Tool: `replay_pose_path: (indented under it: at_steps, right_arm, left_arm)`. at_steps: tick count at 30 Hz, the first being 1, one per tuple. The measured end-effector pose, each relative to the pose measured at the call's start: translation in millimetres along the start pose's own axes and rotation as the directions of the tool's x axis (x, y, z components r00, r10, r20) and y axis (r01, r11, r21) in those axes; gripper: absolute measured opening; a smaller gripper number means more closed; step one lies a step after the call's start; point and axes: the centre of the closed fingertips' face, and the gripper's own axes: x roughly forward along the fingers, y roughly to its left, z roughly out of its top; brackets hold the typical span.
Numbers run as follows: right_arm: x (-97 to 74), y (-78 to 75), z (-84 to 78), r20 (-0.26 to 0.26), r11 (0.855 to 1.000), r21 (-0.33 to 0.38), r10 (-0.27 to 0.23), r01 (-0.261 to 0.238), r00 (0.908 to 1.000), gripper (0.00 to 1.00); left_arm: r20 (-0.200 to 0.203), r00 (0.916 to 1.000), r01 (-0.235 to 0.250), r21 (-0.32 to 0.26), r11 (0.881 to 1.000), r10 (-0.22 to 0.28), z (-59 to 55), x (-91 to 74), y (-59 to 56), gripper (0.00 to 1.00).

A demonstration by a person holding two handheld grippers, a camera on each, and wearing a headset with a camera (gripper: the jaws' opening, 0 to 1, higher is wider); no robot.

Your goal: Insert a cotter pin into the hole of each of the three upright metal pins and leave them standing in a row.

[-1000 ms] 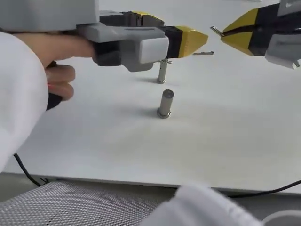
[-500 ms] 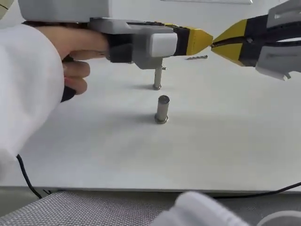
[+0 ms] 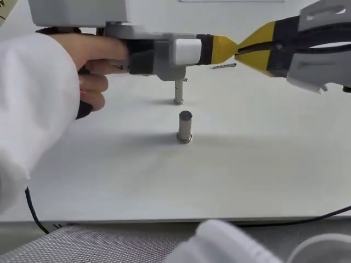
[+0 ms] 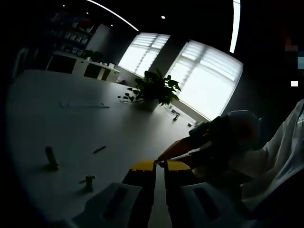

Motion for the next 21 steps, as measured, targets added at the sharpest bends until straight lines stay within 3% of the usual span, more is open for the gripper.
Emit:
replay_pose_path:
  at_steps: [12, 18, 21]
  right_arm:
    - [-1.5, 7.9, 4.5, 0.002, 1.0, -0.009, 0.006, -0.006, 1.0, 0.0]
    - [-2.2, 10.0, 5.4, 0.001, 1.0, -0.018, 0.011, -0.011, 0.9999, 0.0]
    - [-2.5, 11.1, 5.4, 0.0, 1.0, -0.016, 0.013, -0.013, 0.9999, 0.0]
  left_arm:
    - [-0.059, 0.998, 0.025, 0.03, 0.999, -0.023, -9.3, -1.7, -2.5, 0.02]
    - [-0.068, 0.9975, 0.017, -0.016, 1.0, -0.019, -11.4, -1.4, -1.6, 0.01]
    - [-0.073, 0.9972, 0.016, 0.001, 1.0, -0.016, -12.2, -0.6, -1.6, 0.01]
